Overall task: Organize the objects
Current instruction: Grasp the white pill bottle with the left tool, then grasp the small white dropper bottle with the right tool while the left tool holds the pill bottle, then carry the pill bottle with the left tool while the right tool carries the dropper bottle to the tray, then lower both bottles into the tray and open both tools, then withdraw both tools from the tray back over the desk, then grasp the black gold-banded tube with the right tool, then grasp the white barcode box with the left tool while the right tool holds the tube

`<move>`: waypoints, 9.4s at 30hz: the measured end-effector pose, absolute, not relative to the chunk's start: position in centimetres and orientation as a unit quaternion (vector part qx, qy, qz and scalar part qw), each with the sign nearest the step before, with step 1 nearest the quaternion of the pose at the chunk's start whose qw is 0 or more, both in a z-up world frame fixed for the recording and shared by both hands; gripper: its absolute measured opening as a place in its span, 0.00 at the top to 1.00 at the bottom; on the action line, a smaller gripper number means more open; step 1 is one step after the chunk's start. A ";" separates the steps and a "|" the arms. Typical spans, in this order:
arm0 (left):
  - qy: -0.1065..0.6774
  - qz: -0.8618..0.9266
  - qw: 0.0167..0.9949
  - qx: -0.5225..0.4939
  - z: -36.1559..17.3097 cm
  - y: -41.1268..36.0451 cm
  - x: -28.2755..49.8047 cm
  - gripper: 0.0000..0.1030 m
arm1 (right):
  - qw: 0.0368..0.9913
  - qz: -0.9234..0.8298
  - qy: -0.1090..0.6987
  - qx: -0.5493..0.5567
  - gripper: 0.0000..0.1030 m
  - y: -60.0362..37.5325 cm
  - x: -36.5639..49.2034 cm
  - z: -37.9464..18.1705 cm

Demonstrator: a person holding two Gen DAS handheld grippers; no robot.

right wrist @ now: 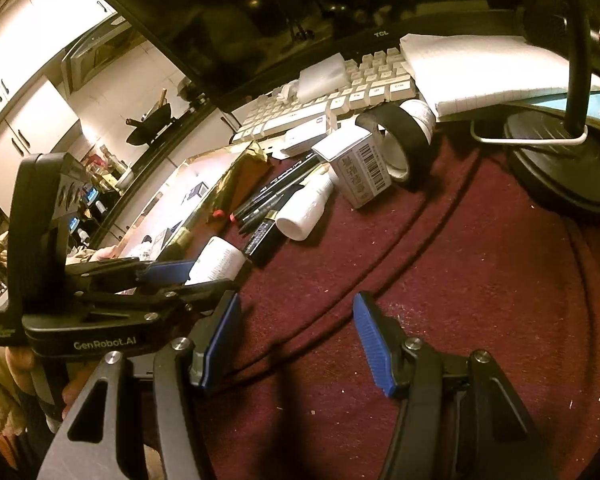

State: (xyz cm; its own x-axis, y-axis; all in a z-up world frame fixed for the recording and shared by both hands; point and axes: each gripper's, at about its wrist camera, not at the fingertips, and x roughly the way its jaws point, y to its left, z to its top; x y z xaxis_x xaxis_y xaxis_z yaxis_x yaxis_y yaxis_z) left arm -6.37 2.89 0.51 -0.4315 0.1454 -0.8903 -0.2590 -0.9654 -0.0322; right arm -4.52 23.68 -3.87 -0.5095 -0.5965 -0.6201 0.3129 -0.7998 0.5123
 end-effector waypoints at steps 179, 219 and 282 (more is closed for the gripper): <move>-0.119 0.920 0.051 -0.370 6.0 -8.9 -1.5 0.46 | 0.268 -0.870 -0.140 0.390 0.45 17.0 -8.2 0.2; -0.072 0.902 0.076 -0.418 2.9 -2.0 -1.9 0.46 | 0.212 -0.872 -0.133 0.420 0.45 20.7 -8.7 -3.2; 0.055 0.896 0.158 -0.411 1.4 10.9 -14.8 0.46 | 0.232 -0.851 -0.198 0.429 0.82 28.5 -5.7 -4.1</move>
State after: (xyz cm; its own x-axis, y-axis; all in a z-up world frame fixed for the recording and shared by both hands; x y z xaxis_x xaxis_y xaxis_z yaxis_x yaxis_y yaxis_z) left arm -14.83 10.93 1.42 -0.6122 0.2375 -0.7542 -0.3286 -0.9440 -0.0306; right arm -5.71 28.49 -4.08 -0.5253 -0.5637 -0.6374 0.2242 -0.8143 0.5354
